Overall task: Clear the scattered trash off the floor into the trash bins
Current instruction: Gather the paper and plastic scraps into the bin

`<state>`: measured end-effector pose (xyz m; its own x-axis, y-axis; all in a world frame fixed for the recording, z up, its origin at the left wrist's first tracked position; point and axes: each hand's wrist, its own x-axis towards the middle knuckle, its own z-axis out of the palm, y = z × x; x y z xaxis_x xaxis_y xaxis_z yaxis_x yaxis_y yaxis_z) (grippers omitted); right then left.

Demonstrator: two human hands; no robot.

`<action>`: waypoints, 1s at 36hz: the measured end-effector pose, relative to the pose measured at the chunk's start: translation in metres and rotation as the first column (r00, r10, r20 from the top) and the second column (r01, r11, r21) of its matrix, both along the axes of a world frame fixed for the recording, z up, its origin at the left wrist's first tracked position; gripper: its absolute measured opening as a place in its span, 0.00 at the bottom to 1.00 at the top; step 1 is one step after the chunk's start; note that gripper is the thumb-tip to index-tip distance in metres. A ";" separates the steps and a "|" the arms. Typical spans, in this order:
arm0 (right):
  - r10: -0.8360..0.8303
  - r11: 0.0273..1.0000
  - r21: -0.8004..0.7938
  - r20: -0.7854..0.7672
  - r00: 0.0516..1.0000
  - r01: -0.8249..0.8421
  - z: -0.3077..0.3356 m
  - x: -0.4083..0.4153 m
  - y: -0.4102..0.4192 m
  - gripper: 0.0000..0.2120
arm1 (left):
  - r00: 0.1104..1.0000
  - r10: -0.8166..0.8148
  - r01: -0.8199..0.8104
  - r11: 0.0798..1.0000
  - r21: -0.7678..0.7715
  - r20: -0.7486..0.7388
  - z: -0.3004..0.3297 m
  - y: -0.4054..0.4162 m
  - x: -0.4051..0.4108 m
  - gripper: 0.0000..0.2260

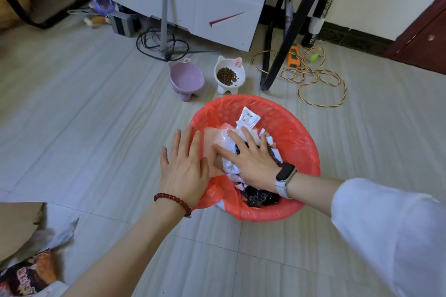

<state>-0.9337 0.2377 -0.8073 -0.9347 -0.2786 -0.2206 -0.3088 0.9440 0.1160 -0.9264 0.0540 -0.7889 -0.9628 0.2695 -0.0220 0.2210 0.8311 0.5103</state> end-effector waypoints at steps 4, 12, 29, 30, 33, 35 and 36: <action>-0.012 1.000 0.020 0.052 0.999 0.011 -0.028 -0.009 -0.006 0.34 | 1.000 -0.001 0.001 1.000 0.002 0.016 -0.001 0.000 0.001 0.29; -0.022 0.998 -0.056 0.203 0.979 0.034 -0.032 -0.017 -0.005 0.33 | 0.999 0.028 -0.028 1.000 0.009 0.047 -0.003 0.001 0.001 0.23; -0.002 0.992 -0.121 0.236 0.972 0.031 -0.021 0.005 0.004 0.34 | 0.999 0.017 -0.018 1.000 0.021 0.037 -0.005 0.000 0.001 0.29; 0.010 0.997 -0.076 0.228 0.974 0.008 -0.028 0.003 0.004 0.35 | 0.999 0.015 -0.016 1.000 0.023 0.038 -0.006 0.000 0.001 0.29; 0.017 1.000 -0.023 0.230 0.973 -0.012 -0.043 -0.003 0.002 0.32 | 0.999 -0.004 0.004 1.000 -0.001 0.042 -0.007 -0.002 0.001 0.31; 0.020 1.000 -0.002 0.255 0.967 -0.020 -0.048 -0.006 0.002 0.33 | 0.998 -0.024 0.025 0.999 -0.020 0.058 -0.006 -0.004 0.001 0.35; 0.020 1.000 0.002 0.264 0.964 -0.021 -0.049 -0.006 0.002 0.33 | 0.997 -0.027 0.029 0.999 -0.029 0.068 -0.005 -0.004 0.000 0.35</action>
<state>-0.9401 0.2398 -0.8559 -0.8375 -0.2955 -0.4597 -0.3482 0.9369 0.0321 -0.9262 0.0496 -0.7943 -0.9507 0.2949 -0.0955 0.2103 0.8400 0.5003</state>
